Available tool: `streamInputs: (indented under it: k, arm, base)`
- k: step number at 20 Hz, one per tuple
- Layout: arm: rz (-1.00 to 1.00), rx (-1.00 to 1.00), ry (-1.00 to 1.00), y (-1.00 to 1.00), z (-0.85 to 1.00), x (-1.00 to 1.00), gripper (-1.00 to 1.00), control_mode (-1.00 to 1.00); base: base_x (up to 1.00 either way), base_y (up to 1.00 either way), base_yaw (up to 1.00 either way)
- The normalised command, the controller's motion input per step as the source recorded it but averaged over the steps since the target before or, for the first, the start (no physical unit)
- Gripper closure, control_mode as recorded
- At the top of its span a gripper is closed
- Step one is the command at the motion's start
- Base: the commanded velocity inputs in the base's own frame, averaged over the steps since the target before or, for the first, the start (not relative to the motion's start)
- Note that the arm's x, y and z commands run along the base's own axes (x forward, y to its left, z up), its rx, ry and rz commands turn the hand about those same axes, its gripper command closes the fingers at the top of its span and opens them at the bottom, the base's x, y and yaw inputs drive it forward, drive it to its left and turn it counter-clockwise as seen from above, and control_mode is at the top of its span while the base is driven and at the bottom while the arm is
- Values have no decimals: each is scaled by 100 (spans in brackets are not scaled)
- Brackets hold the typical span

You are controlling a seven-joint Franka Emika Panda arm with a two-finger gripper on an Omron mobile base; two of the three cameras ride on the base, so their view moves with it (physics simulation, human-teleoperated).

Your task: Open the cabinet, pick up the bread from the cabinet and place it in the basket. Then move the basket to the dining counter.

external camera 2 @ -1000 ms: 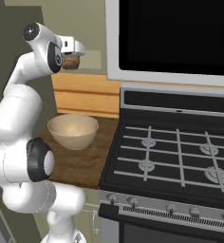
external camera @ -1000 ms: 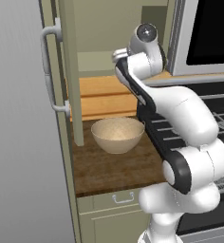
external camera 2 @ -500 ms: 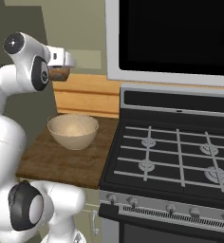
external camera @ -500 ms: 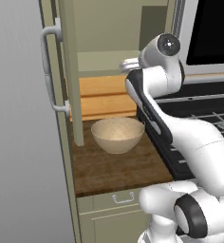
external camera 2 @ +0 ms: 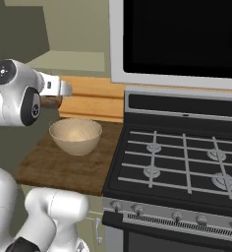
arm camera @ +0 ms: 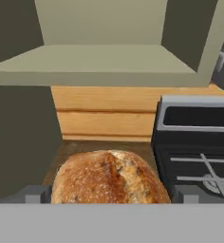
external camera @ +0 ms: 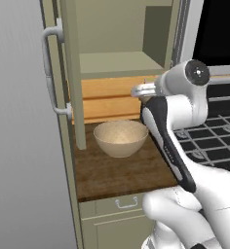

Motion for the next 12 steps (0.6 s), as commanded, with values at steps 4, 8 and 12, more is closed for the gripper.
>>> streamInputs:
  k: [4, 8, 12]
  arm:
    - [0, 6, 6, 0, -93, -14, 100, -100]
    - [0, 0, 7, 0, -68, 2, 100, -100]
    - [0, 6, 9, 0, -44, 43, 100, -100]
  base:
    - [0, 0, 0]
    - [0, 0, 0]
    - [0, 0, 0]
